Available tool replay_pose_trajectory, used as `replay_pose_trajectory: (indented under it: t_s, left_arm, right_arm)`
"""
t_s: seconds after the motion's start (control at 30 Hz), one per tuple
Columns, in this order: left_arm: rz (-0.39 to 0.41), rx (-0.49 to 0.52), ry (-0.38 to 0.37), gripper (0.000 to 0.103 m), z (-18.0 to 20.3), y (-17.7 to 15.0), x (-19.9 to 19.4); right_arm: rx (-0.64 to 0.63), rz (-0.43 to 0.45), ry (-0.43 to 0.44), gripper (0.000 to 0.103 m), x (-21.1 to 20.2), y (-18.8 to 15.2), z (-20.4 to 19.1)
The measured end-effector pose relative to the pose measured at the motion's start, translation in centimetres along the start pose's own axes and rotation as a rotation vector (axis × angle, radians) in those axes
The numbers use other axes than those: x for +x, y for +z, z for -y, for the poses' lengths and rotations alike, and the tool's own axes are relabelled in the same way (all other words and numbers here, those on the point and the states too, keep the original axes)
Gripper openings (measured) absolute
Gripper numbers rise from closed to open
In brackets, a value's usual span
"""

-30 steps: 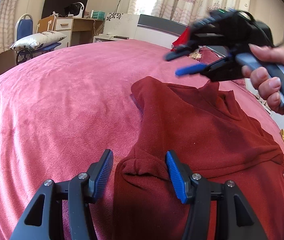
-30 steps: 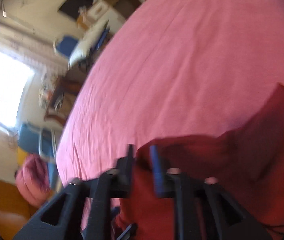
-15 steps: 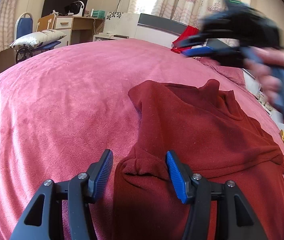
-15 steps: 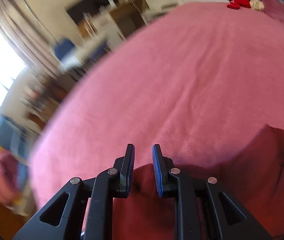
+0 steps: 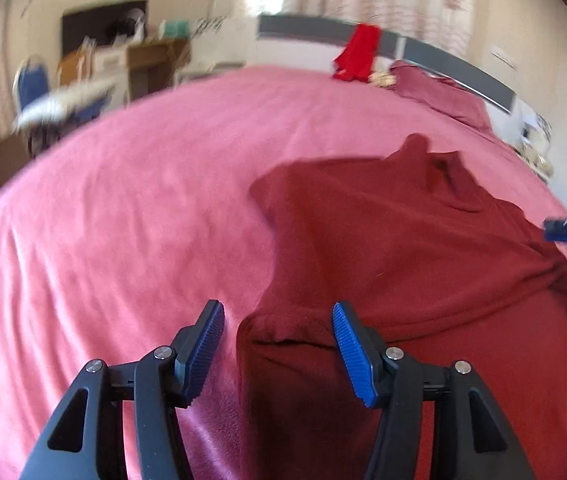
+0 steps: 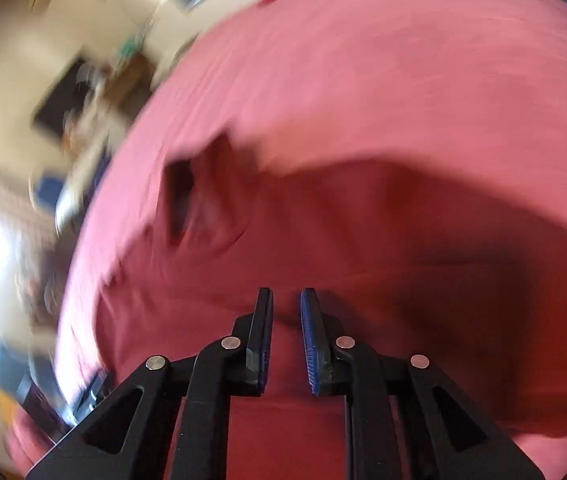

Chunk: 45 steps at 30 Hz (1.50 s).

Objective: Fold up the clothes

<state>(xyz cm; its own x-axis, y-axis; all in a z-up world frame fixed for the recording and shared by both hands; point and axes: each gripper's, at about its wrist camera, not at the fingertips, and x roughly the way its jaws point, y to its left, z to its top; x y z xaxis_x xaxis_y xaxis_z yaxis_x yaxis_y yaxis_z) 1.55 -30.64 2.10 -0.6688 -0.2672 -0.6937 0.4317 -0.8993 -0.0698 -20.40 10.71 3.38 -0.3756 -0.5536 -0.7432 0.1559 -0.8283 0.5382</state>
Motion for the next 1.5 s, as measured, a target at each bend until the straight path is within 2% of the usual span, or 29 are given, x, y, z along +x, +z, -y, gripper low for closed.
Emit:
replay_pose_trajectory:
  t_s: [0.03, 0.07, 0.13, 0.23, 0.37, 0.4, 0.43, 0.5, 0.6, 0.67, 0.77, 0.83, 0.87, 0.9, 0.97, 1.03, 1.13, 1.23, 1.27, 1.3, 1.33, 1.37, 1.4, 1.5]
  left_arm:
    - [0.022, 0.032, -0.006, 0.058, 0.6, 0.3, -0.6]
    - [0.045, 0.064, -0.025, 0.058, 1.6, 0.8, -1.0]
    - [0.060, 0.092, -0.054, 0.058, 3.0, 2.0, -0.8]
    - [0.044, 0.145, -0.060, 0.058, 5.1, 3.8, 1.1]
    - [-0.052, 0.201, -0.041, 0.058, 7.1, 5.3, 5.7]
    - [-0.079, 0.203, -0.036, 0.058, 7.4, 5.5, 6.8]
    - [-0.090, 0.201, -0.032, 0.058, 7.3, 5.6, 7.7]
    - [-0.095, 0.195, -0.037, 0.061, 6.9, 5.7, 8.8]
    - [-0.073, 0.217, -0.055, 0.061, 6.7, 5.5, 9.1]
    - [-0.053, 0.244, -0.057, 0.062, 6.8, 5.1, 9.1]
    - [-0.052, 0.249, -0.057, 0.062, 6.9, 5.0, 9.1]
    - [-0.062, 0.259, -0.051, 0.062, 7.0, 5.2, 9.0]
    - [-0.068, 0.268, -0.049, 0.062, 7.0, 5.3, 9.0]
    - [-0.068, 0.282, -0.042, 0.062, 7.0, 5.2, 8.5]
    - [-0.060, 0.306, -0.022, 0.062, 7.0, 4.7, 7.3]
    - [-0.042, 0.317, -0.001, 0.062, 6.8, 3.8, 6.0]
    - [-0.004, 0.298, 0.011, 0.062, 6.1, 2.3, 4.6]
    - [-0.009, 0.221, -0.025, 0.062, 4.6, 1.6, 4.4]
    - [-0.013, 0.209, -0.037, 0.062, 4.3, 1.4, 4.5]
    - [-0.016, 0.214, -0.039, 0.062, 4.3, 1.4, 4.4]
    - [-0.018, 0.220, -0.041, 0.062, 4.3, 1.3, 4.4]
    - [-0.021, 0.227, -0.042, 0.062, 4.3, 1.2, 4.4]
    - [-0.023, 0.233, -0.044, 0.062, 4.3, 1.1, 4.4]
    - [-0.021, 0.249, -0.044, 0.062, 4.5, 1.0, 4.1]
  right_arm:
    - [0.000, -0.005, 0.019, 0.023, -1.3, -0.4, 0.9]
    - [-0.011, -0.015, 0.003, 0.028, -2.4, -0.9, 1.9]
    - [-0.024, -0.026, -0.045, 0.050, -3.9, -1.6, 3.9]
    - [0.022, -0.021, -0.064, 0.052, -4.6, -2.1, 6.3]
    - [0.070, -0.080, -0.039, 0.052, -2.8, -2.0, 7.4]
    - [0.061, -0.089, -0.039, 0.052, -2.6, -2.0, 7.2]
    - [0.041, -0.092, -0.032, 0.040, -2.2, -2.0, 6.5]
    - [-0.003, -0.109, 0.003, 0.007, -1.6, -1.6, 4.8]
    - [-0.043, -0.111, 0.033, 0.007, -3.6, -0.5, 4.1]
    - [-0.015, -0.085, 0.030, 0.007, -5.5, 0.8, 4.9]
    - [0.036, -0.143, -0.026, 0.008, -4.9, 1.3, 7.0]
    - [0.043, -0.212, -0.103, 0.013, -3.7, 0.7, 8.0]
    - [0.044, -0.223, -0.132, 0.013, -3.6, 0.4, 8.3]
    - [0.059, -0.191, -0.147, 0.013, -3.9, 0.2, 8.6]
    - [0.108, -0.061, -0.108, 0.013, -5.6, 0.0, 8.4]
    - [0.091, -0.002, -0.015, 0.013, -5.8, 0.2, 6.9]
    - [-0.026, -0.055, 0.111, 0.013, -2.9, 1.1, 2.2]
    - [-0.103, -0.158, 0.187, 0.013, 2.4, 1.0, -2.3]
    - [-0.111, -0.192, 0.188, 0.013, 4.3, 1.0, -3.3]
    - [-0.107, -0.217, 0.138, 0.013, 6.1, 1.0, -3.4]
    - [-0.100, -0.235, 0.063, 0.004, 7.8, 1.0, -3.3]
    - [-0.078, -0.239, 0.039, 0.004, 8.7, 1.2, -3.0]
    - [-0.029, -0.213, 0.056, 0.004, 8.5, 1.5, -2.4]
    - [0.094, -0.089, 0.122, 0.016, 5.1, 2.4, -0.7]
